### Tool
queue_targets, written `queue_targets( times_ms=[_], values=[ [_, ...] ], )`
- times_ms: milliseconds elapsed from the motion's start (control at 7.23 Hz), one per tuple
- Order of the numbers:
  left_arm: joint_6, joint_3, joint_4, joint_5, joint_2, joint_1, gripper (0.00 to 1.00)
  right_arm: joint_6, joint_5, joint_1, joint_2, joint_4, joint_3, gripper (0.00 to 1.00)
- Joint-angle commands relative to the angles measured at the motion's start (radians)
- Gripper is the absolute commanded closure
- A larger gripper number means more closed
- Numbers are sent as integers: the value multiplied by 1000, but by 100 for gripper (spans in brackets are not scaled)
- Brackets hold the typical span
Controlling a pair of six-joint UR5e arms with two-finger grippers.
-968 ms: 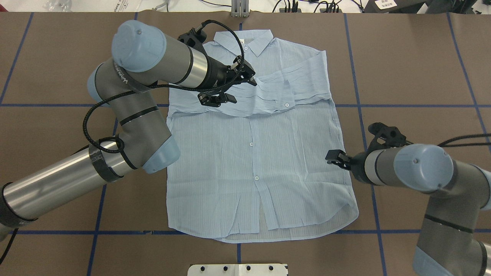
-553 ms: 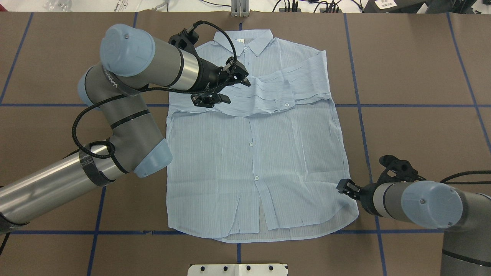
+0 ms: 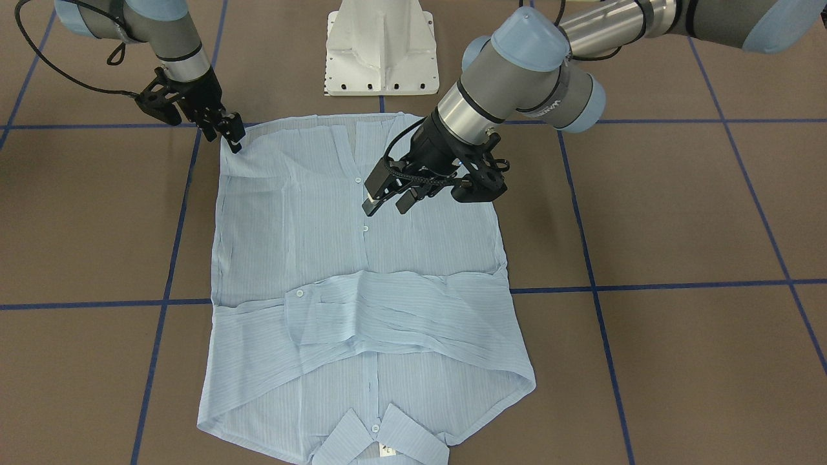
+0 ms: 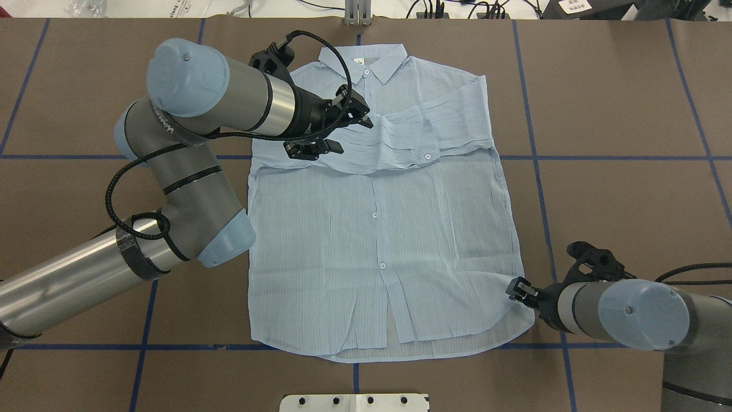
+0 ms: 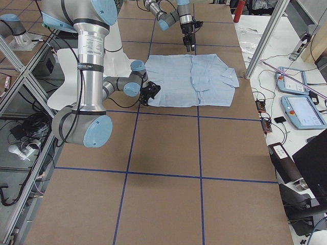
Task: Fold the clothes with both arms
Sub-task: 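Release the sleeve with the left gripper and move both grippers to the hem corners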
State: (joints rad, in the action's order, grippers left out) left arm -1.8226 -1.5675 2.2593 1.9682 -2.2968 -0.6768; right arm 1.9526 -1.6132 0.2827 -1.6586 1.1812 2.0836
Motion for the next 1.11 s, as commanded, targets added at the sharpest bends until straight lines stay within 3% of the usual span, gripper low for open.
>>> queue_targets(
  times_ms=[0, 138, 553, 968],
  values=[
    [0, 0, 0, 0, 0, 0, 26, 34, -5, -11, 0, 0, -2, 69],
    [0, 0, -3, 0, 0, -1, 26, 34, -13, -11, -3, -2, 1, 97],
    [0, -8, -3, 0, 2, -3, 26, 31, -48, -27, -21, -3, 45, 100],
    [-3, -193, -44, -2, 167, 17, 26, 20, -74, -24, -89, -14, 95, 100]
  ],
)
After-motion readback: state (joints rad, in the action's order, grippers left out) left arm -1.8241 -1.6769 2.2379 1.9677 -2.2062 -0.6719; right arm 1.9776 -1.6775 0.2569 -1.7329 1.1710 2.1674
